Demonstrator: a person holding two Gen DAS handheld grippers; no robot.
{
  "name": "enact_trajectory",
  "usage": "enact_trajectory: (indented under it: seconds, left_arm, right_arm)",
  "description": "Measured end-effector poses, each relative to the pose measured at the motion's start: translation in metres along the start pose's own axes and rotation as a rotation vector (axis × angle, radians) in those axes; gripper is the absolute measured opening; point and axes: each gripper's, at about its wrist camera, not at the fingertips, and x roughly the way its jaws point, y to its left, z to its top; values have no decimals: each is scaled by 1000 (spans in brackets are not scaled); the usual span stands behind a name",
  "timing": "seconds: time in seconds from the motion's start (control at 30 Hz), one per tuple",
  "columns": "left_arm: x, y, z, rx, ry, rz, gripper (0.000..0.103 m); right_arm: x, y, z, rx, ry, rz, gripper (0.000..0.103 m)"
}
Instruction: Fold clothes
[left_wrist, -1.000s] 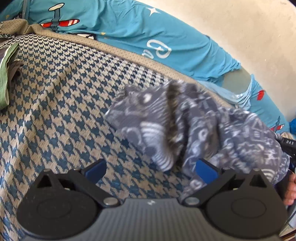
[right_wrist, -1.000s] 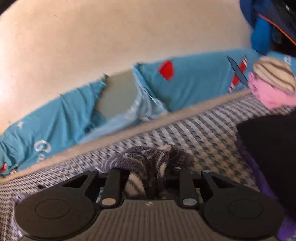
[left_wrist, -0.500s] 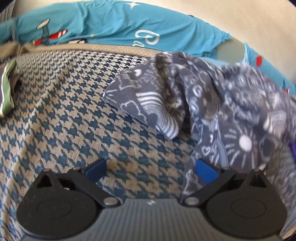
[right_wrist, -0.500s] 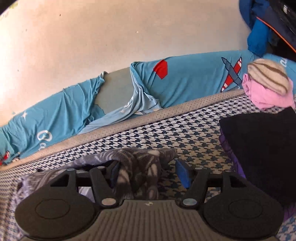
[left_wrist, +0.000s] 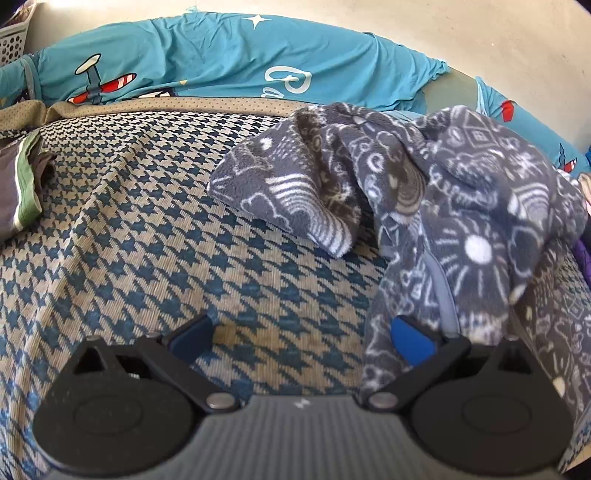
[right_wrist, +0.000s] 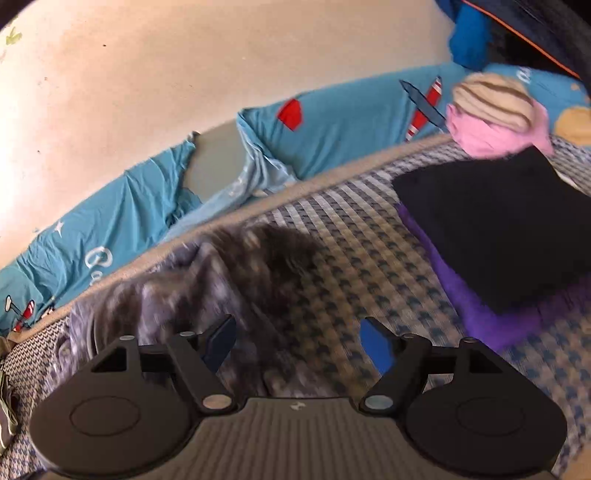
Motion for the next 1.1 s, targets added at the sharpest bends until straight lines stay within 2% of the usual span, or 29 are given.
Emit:
enact_trajectory:
  seconds: [0.2,0.5,0.63,0.8,0.93,1.07,1.1]
  left_arm:
    - [-5,1,-5,-5,-3,1,103]
    - [-13,3,-11,-28,7,2,103]
    - [-20,2,-15,-32,11,-4,103]
    - [-24,2,-17,-36,15,-7,103]
    - [-26,0,-17,-41,18,-9,103]
    - [-27,0,-17,-46,20,-11,103]
    - [-27,1,-17,-47,20,-11,103]
  right_arm:
    - [-22,-10,-28,-20,-17,-25,75]
    - [-22,-5,-73,-48,124,38,76]
    - [-20,5,-81,-97,132,29,81]
    - [-18,15,-90,-134,154,57,79]
    - [-17,31,-100,-265,137,14,64]
    - [-19,30,-101,-254,119,22,39]
    - [-20,30,-101,-252,114,24,37]
